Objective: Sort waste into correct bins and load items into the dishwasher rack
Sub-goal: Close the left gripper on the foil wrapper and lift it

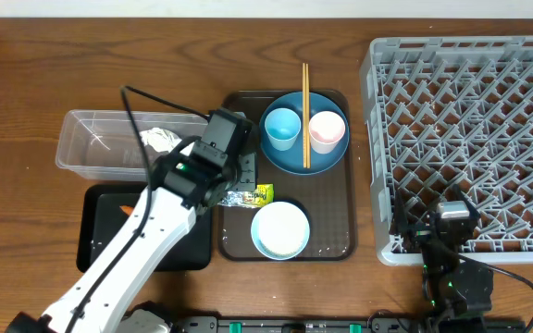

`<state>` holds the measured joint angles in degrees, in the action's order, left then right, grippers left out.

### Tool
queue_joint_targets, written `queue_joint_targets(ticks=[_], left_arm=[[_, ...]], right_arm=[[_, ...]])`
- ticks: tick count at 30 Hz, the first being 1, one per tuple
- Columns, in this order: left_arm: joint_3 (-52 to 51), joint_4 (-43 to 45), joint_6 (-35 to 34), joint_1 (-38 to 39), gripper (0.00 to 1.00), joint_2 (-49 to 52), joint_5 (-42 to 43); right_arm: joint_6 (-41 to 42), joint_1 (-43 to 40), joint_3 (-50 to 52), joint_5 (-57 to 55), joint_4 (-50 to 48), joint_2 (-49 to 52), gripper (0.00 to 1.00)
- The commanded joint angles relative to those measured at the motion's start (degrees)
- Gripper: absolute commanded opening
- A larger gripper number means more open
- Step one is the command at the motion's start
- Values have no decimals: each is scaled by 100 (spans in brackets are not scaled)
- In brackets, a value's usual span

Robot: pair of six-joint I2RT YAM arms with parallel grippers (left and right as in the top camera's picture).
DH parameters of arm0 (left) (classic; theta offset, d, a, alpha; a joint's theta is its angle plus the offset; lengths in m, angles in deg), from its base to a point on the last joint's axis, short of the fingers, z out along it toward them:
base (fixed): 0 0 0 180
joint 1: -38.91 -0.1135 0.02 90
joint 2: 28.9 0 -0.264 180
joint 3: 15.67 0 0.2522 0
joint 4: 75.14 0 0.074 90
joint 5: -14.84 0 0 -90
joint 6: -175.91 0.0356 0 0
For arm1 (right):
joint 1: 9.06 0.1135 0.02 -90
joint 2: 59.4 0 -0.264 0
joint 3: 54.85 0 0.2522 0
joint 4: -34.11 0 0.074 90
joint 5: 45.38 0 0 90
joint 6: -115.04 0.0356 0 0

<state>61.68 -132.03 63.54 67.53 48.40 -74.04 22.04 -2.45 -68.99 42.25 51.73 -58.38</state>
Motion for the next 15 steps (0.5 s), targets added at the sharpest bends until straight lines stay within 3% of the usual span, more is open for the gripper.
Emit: queue_joint_targets(ticks=[1,3,5,9,15], left_arm=[[-37,-33,-70,9,32,83,-33],[-74,-33,-195,9,44,232,-35],[-87,-33,-313,9,48,428,-35],[-87,-9,-697,9,49,944,-35],[-87,-105,-732,9,49,1665,-31]], right_arm=[[-28,-33,7,-42,22,-9,99],[-28,-33,7,-42,22,-9,99],[-28,-33,7,-42,22,-9,99],[-28,-33,7,-42,22,-9,99],[-28,-33,7,-42,22,-9,99]])
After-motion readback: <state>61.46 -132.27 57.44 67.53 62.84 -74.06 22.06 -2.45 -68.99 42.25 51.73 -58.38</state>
